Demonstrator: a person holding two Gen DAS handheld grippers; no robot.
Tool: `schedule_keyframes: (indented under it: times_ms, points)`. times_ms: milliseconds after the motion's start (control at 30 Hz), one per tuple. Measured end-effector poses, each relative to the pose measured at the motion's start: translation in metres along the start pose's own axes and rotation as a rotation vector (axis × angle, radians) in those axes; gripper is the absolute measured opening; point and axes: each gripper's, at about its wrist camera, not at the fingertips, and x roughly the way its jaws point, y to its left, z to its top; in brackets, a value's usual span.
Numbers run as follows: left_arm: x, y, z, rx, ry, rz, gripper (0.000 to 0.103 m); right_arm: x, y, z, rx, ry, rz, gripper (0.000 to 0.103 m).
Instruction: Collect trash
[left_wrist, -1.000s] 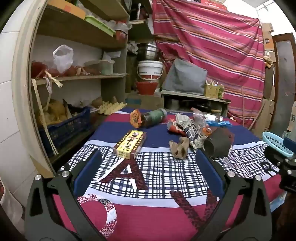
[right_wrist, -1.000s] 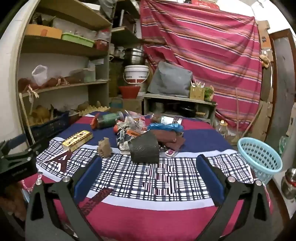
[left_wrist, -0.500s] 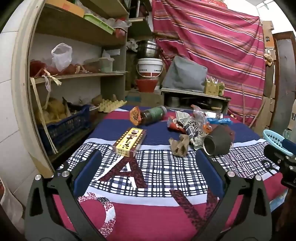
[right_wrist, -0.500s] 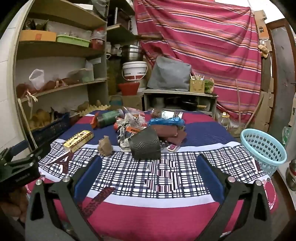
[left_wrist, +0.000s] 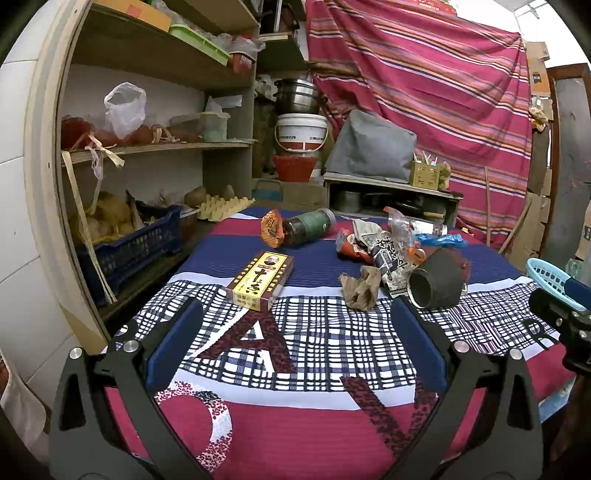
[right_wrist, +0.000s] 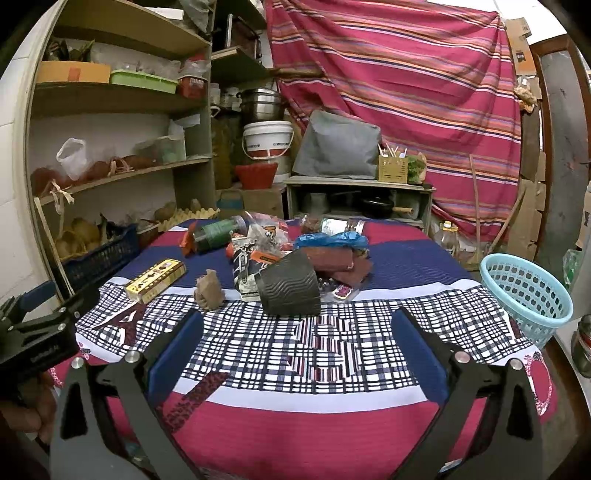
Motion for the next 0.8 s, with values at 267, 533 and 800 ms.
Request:
schedule_keyframes:
  times_ms: [267,533,800]
  points:
    - [-0.0002,-0.0006,-0.0004,0.003,-0.002,0.001,0.098,0.0009,-0.001,-0.0003,0.006,-0.001,-0.003,0.099]
    - [0.0002,-0.0001,0.0001,0.0,-0.003,0.001,0.098,0.0021,-0.0009,-0.0014,0.008,-0.001,-0.007,0.099]
    - [-0.0003,-0.0005,-0.0007,0.006,0.0,0.001,0.098,0.0023,-0.0015,-0.0028,0.007,0.0,-0.01,0.099]
